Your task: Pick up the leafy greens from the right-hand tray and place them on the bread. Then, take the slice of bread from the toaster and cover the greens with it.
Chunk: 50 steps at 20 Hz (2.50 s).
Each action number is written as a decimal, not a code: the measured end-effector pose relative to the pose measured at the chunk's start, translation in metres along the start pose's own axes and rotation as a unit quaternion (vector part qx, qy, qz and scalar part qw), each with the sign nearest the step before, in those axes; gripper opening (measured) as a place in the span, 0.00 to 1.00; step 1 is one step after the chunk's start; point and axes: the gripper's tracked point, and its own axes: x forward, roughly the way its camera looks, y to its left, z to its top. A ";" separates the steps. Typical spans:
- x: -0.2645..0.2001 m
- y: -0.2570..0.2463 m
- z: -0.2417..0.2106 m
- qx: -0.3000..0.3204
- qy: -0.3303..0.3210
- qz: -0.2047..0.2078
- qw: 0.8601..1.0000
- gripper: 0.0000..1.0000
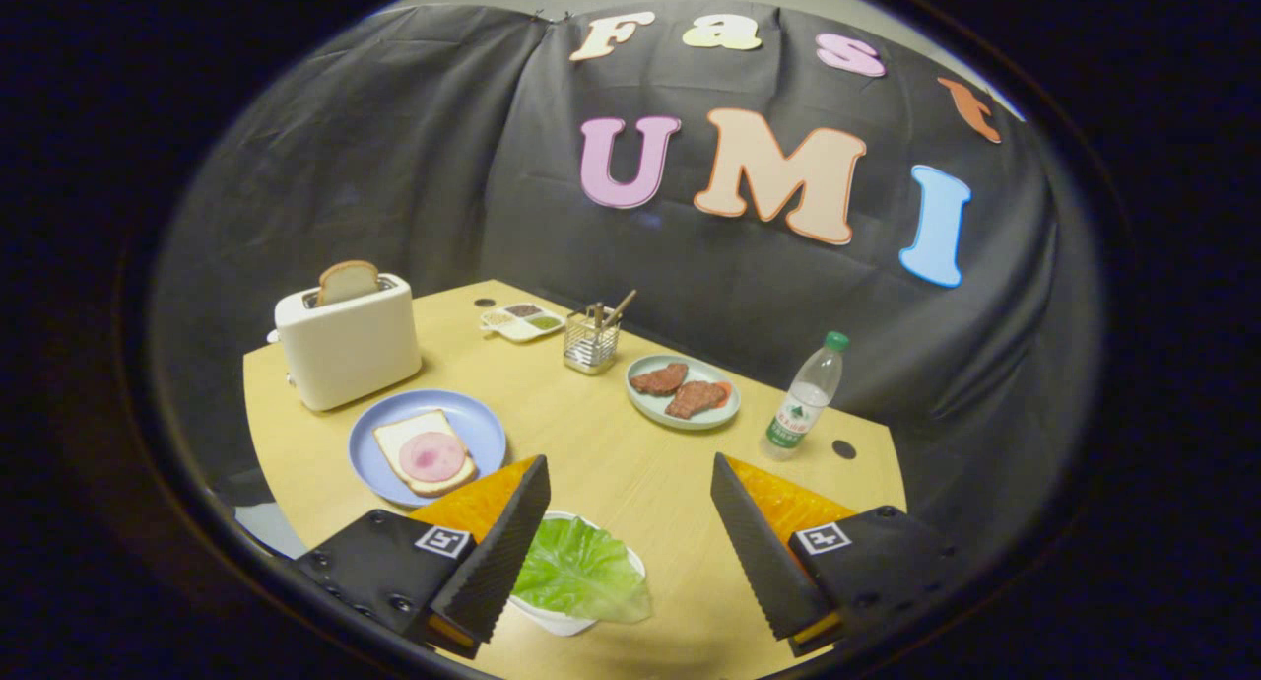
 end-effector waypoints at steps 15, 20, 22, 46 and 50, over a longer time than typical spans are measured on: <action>0.061 0.036 -0.114 -0.038 0.144 0.066 0.987 1.00; 0.067 0.047 -0.141 -0.026 0.181 0.082 0.980 1.00; 0.069 0.049 -0.147 -0.024 0.191 0.085 0.978 1.00; 0.064 0.069 -0.165 0.032 0.232 0.090 0.968 0.50; 0.069 0.063 -0.162 0.012 0.216 0.064 0.974 0.30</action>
